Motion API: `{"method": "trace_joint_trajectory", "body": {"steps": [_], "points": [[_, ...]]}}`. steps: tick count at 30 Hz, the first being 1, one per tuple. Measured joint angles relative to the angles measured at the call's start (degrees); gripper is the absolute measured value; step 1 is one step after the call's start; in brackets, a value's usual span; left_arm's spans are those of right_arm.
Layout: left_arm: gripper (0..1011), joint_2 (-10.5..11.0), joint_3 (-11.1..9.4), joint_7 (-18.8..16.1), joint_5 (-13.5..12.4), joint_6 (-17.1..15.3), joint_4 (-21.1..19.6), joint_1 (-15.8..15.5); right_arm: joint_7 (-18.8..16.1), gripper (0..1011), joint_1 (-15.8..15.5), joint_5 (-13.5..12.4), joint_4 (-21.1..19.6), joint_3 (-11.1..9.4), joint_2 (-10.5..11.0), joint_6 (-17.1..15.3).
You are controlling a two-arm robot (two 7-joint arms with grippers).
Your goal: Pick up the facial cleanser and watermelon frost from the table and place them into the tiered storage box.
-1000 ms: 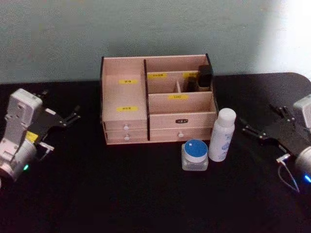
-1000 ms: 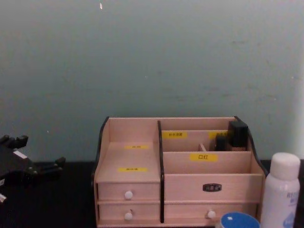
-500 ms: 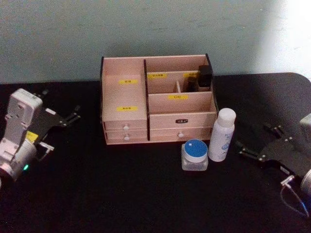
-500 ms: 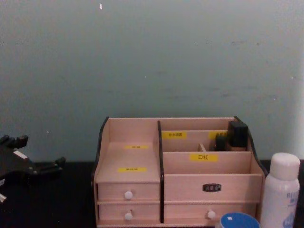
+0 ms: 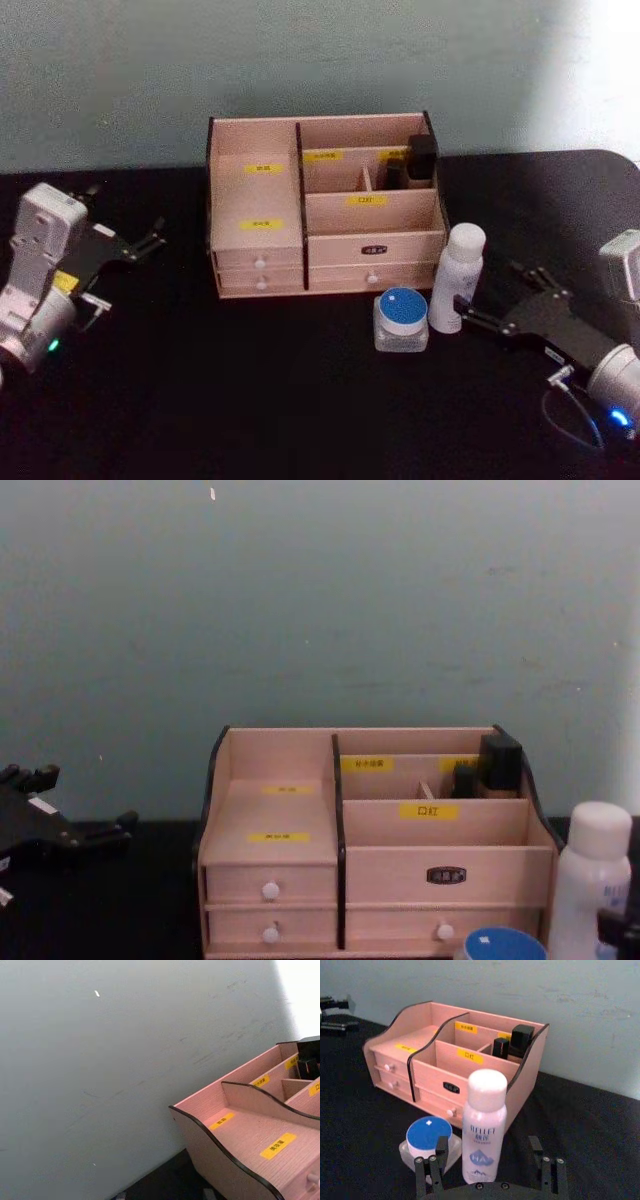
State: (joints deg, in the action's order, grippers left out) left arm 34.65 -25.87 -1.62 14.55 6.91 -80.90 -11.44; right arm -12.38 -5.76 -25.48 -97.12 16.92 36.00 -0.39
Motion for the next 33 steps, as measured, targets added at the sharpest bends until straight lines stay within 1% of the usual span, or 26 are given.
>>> {"method": "trace_joint_trajectory", "body": {"steps": [1,7,15,19,22,33], "points": [[1001,0.0,0.0,0.0,0.0,0.0,0.0,0.0,-0.2,1000,0.4,0.2,0.5,0.0,-0.8,0.3],[1001,0.0,0.0,0.0,0.0,0.0,0.0,0.0,-1.3,1000,1.7,0.8,2.1,0.2,-2.5,0.9],[1001,0.0,0.0,0.0,0.0,0.0,0.0,0.0,-3.0,1000,3.5,1.9,4.1,0.4,-4.6,0.8],[1001,0.0,0.0,0.0,0.0,0.0,0.0,0.0,-3.6,1000,4.3,2.6,5.0,0.4,-5.6,0.6],[1001,0.0,0.0,0.0,0.0,0.0,0.0,0.0,-3.8,1000,4.6,2.8,5.3,0.3,-5.9,0.5],[1001,0.0,0.0,0.0,0.0,0.0,0.0,0.0,-4.9,1000,6.1,4.2,7.4,-0.4,-8.0,-0.2]]}}
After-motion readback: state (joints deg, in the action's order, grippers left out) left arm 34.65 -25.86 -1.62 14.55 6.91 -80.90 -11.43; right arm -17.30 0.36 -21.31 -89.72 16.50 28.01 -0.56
